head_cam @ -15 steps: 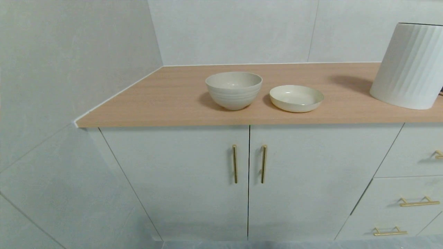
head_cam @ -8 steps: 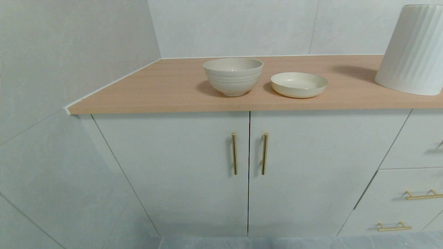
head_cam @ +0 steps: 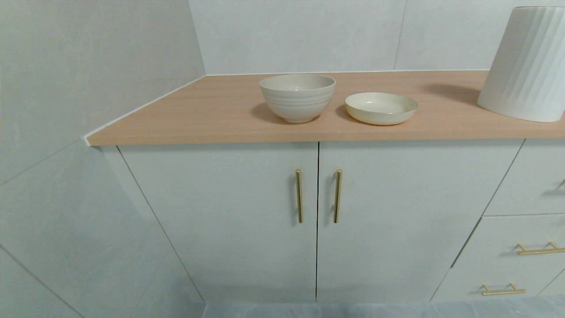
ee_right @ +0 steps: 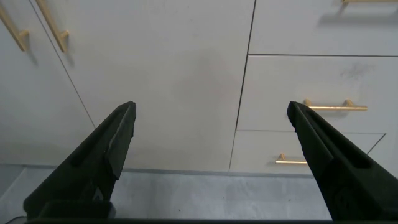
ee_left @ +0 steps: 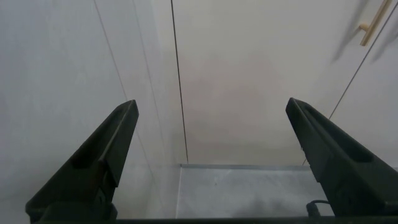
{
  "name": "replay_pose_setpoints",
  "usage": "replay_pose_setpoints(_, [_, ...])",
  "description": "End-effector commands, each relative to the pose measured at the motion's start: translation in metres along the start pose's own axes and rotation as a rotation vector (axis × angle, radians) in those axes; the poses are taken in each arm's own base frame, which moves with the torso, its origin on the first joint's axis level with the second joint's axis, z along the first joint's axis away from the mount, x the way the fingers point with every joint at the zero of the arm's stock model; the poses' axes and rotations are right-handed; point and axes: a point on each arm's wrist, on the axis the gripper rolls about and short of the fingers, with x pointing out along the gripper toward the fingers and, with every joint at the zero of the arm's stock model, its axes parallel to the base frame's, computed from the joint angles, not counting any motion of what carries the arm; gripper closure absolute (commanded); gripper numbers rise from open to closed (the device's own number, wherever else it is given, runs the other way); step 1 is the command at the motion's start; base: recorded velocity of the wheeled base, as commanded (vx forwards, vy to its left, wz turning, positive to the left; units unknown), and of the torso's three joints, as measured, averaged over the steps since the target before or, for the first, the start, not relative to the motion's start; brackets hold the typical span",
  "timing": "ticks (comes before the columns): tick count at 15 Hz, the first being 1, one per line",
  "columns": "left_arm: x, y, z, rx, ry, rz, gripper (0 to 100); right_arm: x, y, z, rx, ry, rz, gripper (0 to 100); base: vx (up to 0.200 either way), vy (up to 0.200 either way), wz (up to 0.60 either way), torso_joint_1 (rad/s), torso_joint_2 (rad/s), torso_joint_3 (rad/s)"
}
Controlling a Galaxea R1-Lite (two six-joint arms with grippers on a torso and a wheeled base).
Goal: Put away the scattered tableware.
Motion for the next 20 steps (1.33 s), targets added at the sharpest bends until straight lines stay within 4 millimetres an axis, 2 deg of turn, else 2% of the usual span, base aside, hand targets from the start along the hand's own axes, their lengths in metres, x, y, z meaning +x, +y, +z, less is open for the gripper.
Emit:
replay_pose_setpoints(1, [0.000,0.000,0.000,0.000,0.000,0.001,0,0.000,0.000,0.000,0.000,-0.001,0.000,0,0.200,0.000,0.00,0.002,0.00,0.007])
replay_pose_setpoints(3, [0.000,0.000,0.000,0.000,0.000,0.001,0,0.000,0.000,0.000,0.000,0.001,0.000,0,0.200,0.000,0.00,-0.005,0.00,0.005])
replay_pose_setpoints(14, [0.000,0.000,0.000,0.000,0.000,0.001,0,0.000,0.000,0.001,-0.028,-0.002,0.003,0,0.000,0.000,0.00,0.000,0.00,0.000])
replay_pose_setpoints(16, [0.000,0.000,0.000,0.000,0.000,0.001,0,-0.008,0.001,0.047,0.032,-0.113,0.099,0,0.000,0.000,0.00,0.000,0.00,0.000])
replay_pose_setpoints(18, [0.000,0.000,0.000,0.000,0.000,0.001,0,0.010,0.003,0.062,0.022,0.025,0.289,0,0.000,0.000,0.00,0.000,0.00,0.000])
replay_pose_setpoints(20, [0.000,0.000,0.000,0.000,0.000,0.001,0,0.038,0.006,0.077,0.024,0.179,0.392,0,0.000,0.000,0.00,0.000,0.00,0.000])
